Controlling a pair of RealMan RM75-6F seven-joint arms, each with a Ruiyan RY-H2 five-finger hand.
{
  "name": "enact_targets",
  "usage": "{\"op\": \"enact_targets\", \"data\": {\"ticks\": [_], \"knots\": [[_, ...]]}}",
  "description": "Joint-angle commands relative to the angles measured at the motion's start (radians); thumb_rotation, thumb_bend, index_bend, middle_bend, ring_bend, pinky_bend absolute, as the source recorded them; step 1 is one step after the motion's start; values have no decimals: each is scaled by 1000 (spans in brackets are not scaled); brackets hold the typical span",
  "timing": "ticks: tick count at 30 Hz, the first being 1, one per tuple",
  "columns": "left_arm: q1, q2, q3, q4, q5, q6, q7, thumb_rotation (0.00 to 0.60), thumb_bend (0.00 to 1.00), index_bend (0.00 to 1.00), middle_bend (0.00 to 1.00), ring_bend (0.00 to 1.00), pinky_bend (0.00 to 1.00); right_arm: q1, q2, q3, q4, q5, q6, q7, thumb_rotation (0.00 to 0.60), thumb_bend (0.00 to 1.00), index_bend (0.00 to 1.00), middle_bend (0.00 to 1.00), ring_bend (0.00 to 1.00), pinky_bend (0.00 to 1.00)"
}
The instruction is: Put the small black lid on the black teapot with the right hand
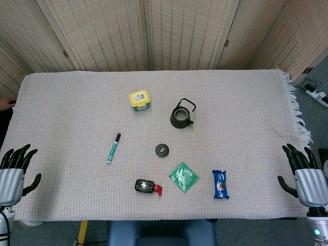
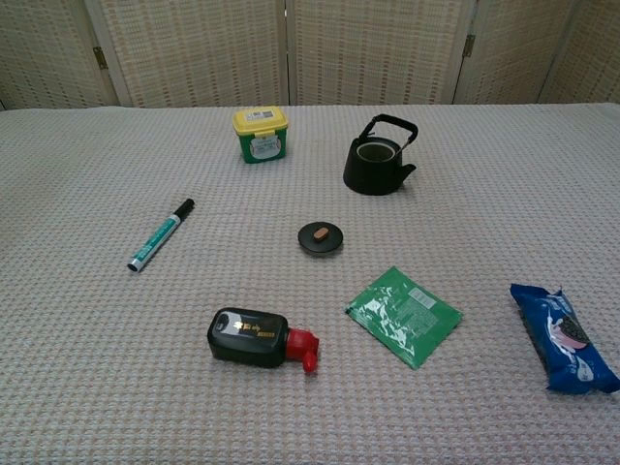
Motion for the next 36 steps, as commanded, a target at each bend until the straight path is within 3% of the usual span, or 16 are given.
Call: {"op": "enact_targets", "data": {"ticks": [1, 13, 20, 25, 31, 33, 36], "knots": [[-6, 0, -1, -6, -8, -9, 11, 600, 326, 161, 60, 101, 85, 4, -1, 1, 1, 3, -7, -1, 600, 334, 38, 107, 164, 0], [-5, 6, 1, -16, -17, -13, 16, 600, 327, 165, 61, 103, 85, 18, 0, 3, 3, -4, -23, -4, 600, 333, 41, 107, 182, 2], [-2, 13, 1, -24, -30, -17, 16, 600, 327, 183, 69, 117, 85, 75, 22, 7, -26, -21, -99, -43, 600, 333, 53, 107, 196, 28], [-3, 12, 6, -24, -19, -16, 12, 600, 327, 200, 78, 119, 85, 152, 33, 27, -83, -43, -182, -103, 600, 334, 73, 117, 347, 232], [5, 18, 8, -23, -5, 4, 4, 600, 326, 211, 85, 119, 84, 277, 14, 64, -149, -46, -324, -185, 600, 333, 73, 138, 711, 572], [7, 20, 8, -25, 0, 12, 4, 600, 327, 212, 87, 119, 84, 318, 4, 76, -169, -28, -381, -206, 600, 334, 73, 138, 754, 650], [12, 20, 12, -29, 10, 22, 8, 600, 327, 212, 89, 119, 84, 392, -21, 102, -195, 13, -477, -246, 600, 334, 73, 138, 770, 689]]}}
